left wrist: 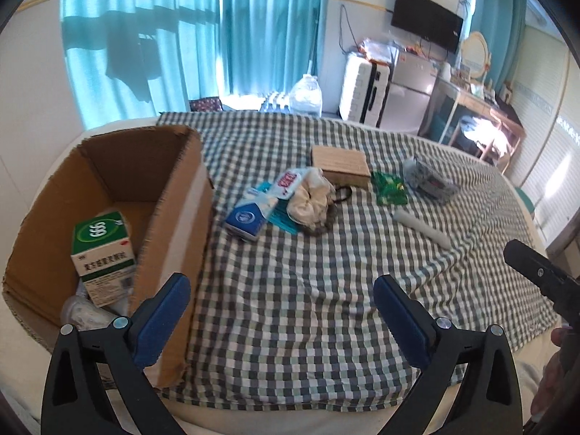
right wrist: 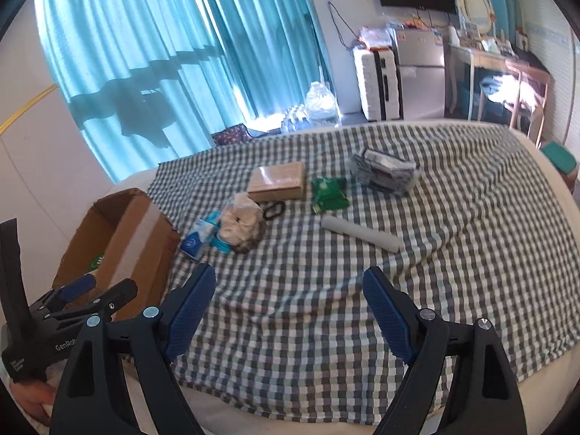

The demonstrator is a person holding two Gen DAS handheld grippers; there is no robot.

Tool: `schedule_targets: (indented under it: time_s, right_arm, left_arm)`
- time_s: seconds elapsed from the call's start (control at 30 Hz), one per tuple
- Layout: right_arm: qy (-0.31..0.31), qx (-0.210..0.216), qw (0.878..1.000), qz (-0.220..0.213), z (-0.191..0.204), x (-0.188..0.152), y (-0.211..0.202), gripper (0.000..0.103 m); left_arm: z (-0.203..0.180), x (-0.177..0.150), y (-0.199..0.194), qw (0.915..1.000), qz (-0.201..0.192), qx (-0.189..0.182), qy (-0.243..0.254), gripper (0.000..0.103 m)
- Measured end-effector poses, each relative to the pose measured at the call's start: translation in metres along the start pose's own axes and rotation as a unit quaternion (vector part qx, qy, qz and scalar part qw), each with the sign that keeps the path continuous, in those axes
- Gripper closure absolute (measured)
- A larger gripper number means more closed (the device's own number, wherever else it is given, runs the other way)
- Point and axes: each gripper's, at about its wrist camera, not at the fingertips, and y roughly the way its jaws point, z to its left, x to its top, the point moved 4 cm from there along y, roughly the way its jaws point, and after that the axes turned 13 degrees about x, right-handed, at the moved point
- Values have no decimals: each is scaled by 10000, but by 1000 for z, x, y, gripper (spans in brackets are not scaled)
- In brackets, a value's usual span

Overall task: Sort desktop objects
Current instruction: 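Grasp the lace scrunchie with the left tool while the right tool grasps the white cylinder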

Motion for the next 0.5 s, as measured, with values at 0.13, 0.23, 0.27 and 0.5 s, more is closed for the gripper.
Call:
schedule_targets:
  time_s: [0.13,0.23,0.27,0.5]
  right_arm:
    - [80,-78,9997,200,-29,-7,19,32]
    - [-111,-225,9990,366,-45,-7,37,44]
    - [-139,-226,9988,418,-50,-6,43,46]
    - [-243,-162,9968,740,-93,13,102,54]
  left_arm:
    - [-21,-4,22,9997,119,52,201,0]
    - [-31,-6,42,9993,222,110,277,0]
    - [-35,-5,51,9992,263,146,280,0]
    - [-56,12,108,9978,587,297,-103,0]
